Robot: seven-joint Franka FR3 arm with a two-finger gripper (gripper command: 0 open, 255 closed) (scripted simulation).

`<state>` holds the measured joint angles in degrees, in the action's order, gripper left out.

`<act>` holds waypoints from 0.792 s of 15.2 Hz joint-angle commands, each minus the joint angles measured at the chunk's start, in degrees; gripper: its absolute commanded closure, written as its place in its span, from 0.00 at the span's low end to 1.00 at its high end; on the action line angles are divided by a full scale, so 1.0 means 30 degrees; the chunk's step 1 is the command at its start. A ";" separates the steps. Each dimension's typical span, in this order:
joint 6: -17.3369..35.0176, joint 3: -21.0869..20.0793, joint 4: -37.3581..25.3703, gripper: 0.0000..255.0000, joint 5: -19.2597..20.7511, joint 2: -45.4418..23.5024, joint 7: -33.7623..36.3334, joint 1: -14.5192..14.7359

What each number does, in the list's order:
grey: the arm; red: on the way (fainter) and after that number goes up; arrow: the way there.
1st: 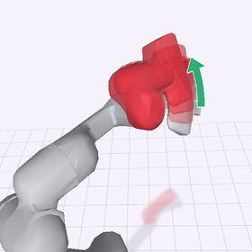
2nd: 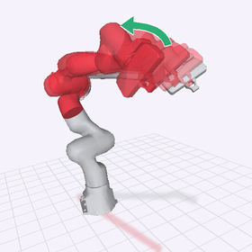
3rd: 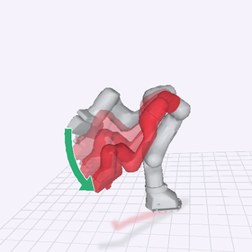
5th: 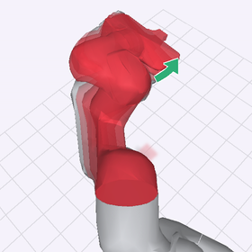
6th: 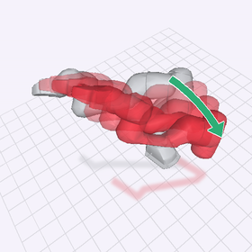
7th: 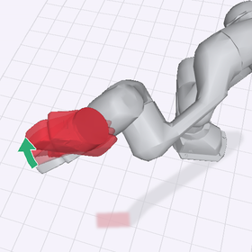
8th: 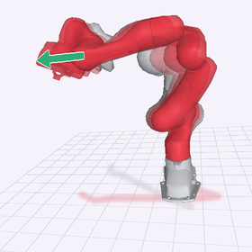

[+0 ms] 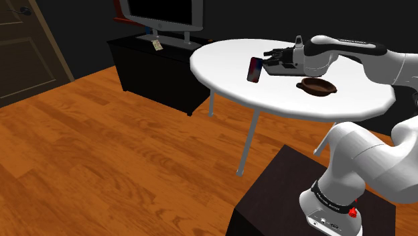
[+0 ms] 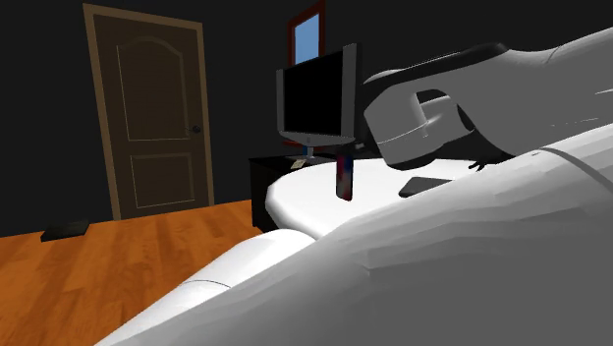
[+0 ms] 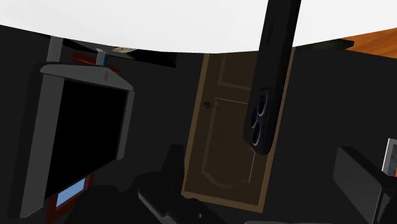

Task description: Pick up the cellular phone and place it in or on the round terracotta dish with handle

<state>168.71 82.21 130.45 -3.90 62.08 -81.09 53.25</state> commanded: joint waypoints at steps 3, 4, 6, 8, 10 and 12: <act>0.0631 0.0537 -0.0529 0.00 -0.0052 -0.0142 -0.0006 0.1294; 0.0632 0.0537 -0.0528 0.00 -0.0052 -0.0143 -0.0006 0.1294; 0.0631 0.0537 -0.0529 0.00 -0.0052 -0.0142 -0.0006 0.1294; 0.0631 0.0537 -0.0529 0.00 -0.0052 -0.0142 -0.0006 0.1294; 0.0629 0.0535 -0.0528 0.00 -0.0052 -0.0142 -0.0006 0.1291; 0.0629 0.0535 -0.0528 1.00 -0.0052 -0.0142 -0.0006 0.1291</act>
